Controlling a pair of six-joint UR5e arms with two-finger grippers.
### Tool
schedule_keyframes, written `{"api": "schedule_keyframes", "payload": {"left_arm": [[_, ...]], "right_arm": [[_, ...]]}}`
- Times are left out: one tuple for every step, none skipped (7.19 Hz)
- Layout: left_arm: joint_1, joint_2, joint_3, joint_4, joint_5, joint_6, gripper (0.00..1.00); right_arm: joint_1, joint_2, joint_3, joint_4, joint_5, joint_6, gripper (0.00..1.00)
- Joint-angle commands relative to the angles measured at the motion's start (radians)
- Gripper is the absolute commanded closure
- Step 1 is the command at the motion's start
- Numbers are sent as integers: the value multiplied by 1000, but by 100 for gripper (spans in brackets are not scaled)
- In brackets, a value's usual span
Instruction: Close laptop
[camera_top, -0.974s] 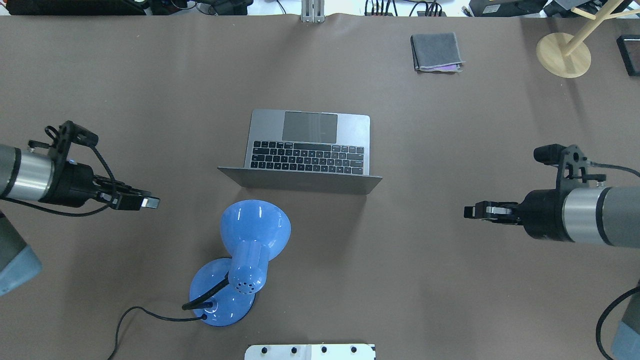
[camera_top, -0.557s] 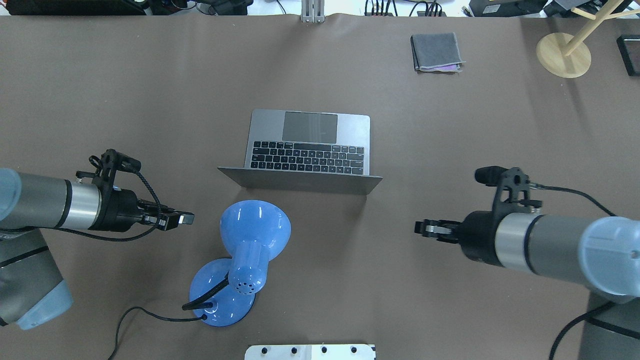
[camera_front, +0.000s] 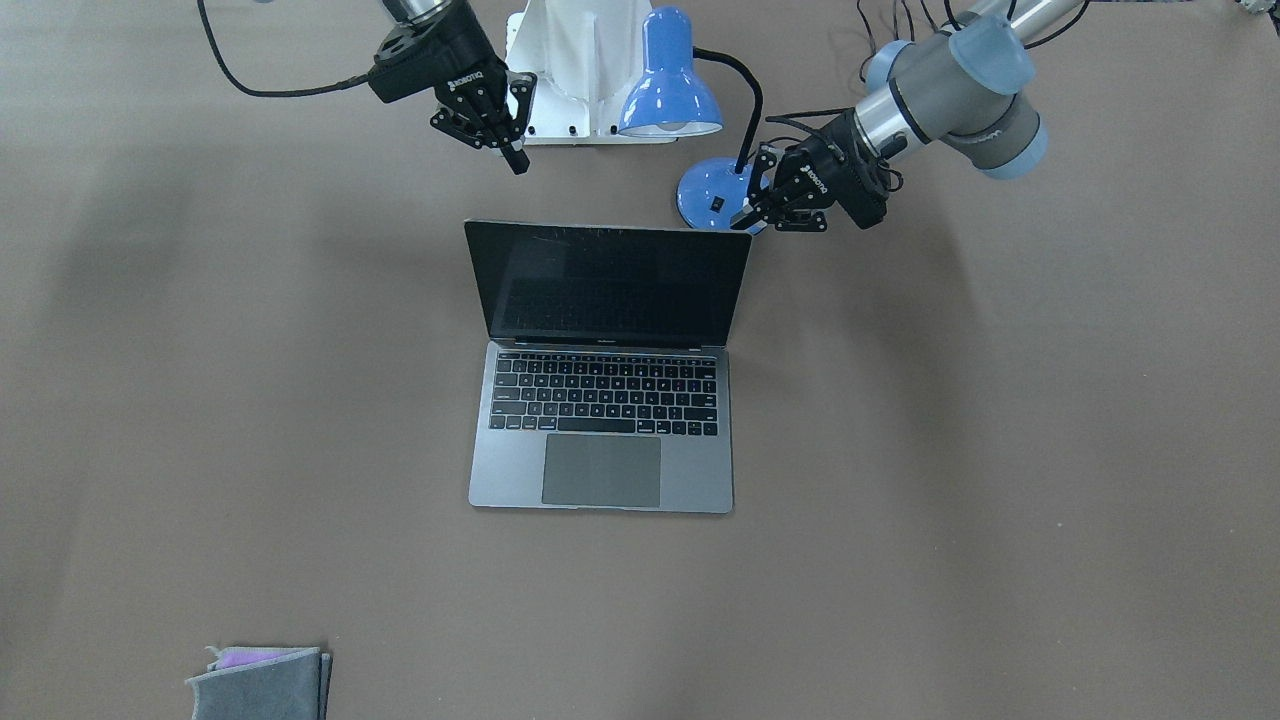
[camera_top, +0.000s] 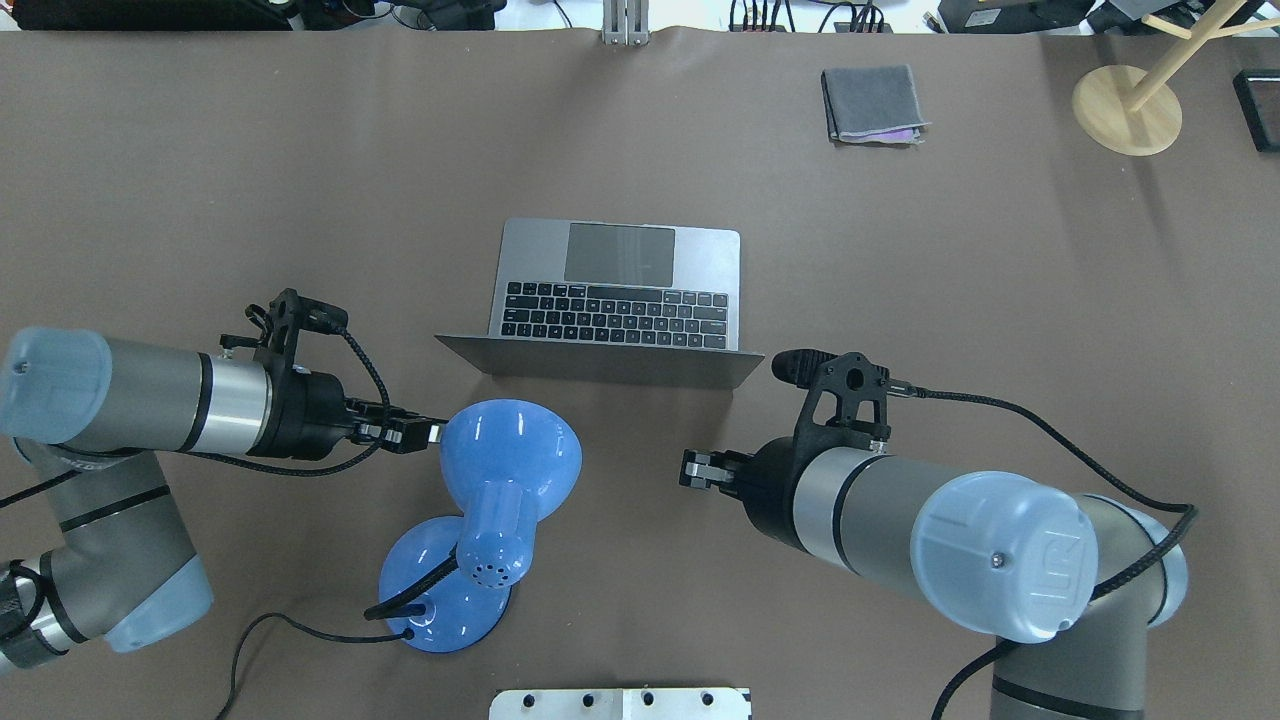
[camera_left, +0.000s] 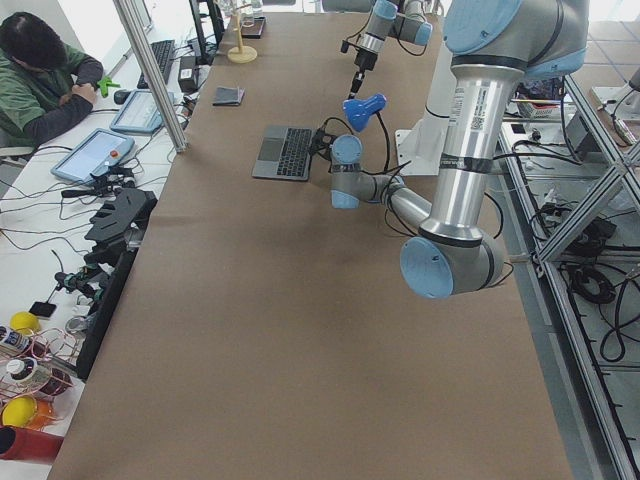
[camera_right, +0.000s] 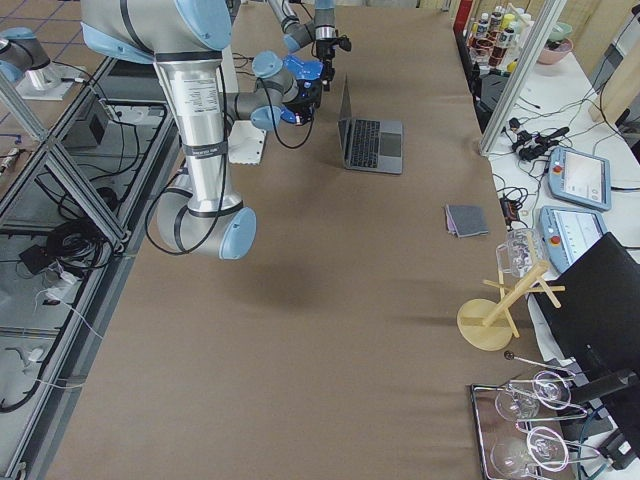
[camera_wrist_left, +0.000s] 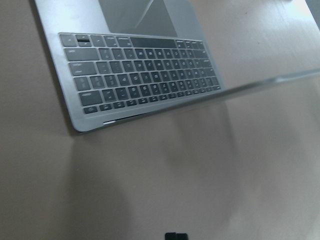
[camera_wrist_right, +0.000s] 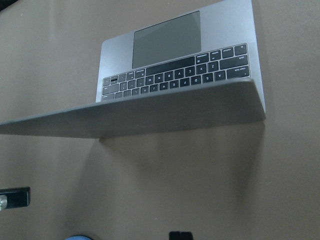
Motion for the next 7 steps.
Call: {"api": "schedule_keyframes", "payload": {"left_arm": [[1,-42,6,7,-3,-18,100],[1,-46,4,9,-6,-24,100],[-1,-46,3,9,-5,-23,100],[-5,-46,1,9,-2,-23,100],[-18,-46,-2,9,-2,-23,100],[-44,-46,0,11,-2,-23,100],[-61,-46,0,11,-2,-23,100]], "right_arm": [[10,19,-36,-5,-23,-1,100],[32,19,-53,-19,-24,-3,100],[49,25,-55,-76,-24,-4,100],[61,35,-56,-122,-22,-6,100],[75,42,-56,-137,-22,-9,100],[96,46,-56,-138,-19,-15,100],[111,46,-58,-138,-16,-17,100]]}}
